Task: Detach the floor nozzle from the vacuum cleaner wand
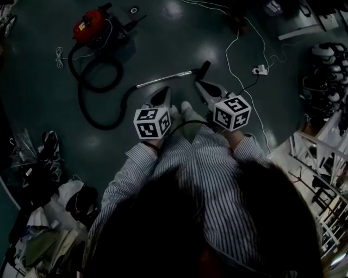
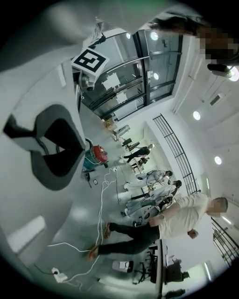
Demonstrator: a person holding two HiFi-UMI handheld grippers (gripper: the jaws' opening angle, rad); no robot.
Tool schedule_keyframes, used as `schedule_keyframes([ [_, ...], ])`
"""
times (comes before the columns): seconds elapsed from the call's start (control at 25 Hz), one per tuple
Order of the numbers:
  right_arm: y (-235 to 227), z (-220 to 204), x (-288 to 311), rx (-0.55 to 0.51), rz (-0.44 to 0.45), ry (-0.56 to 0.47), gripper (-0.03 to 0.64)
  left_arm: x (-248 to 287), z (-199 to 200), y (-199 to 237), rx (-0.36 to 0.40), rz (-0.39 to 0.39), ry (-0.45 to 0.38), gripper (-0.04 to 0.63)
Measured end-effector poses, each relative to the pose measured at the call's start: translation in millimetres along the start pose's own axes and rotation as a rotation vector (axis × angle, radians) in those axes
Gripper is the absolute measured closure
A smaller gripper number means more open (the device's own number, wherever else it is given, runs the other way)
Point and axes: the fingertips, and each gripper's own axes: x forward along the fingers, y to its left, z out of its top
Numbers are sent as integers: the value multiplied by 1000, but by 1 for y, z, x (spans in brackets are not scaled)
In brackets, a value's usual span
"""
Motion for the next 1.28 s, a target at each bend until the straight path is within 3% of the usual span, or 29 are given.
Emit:
schedule_keyframes([
  [0.36,-39,-16,23,-45,-28,63,615,32,-22,6,14,-10,34,589],
  [0.56,-64,-42,40,-36,-6,89,615,63,-49,9,104,-52,106,589],
  [0.72,-93,-76,60,5,-7,118,615,95,-64,23,178,-71,125,588],
  [0.92,-150,-123,83,69,-48,126,615,152,-99,63,207,6,155,588],
  [1.0,-177,-145,95,84,-67,130,614,181,-119,78,226,11,167,588],
  [1.28,-263,-242,149,143,-114,121,614,276,-216,137,395,-20,219,588],
])
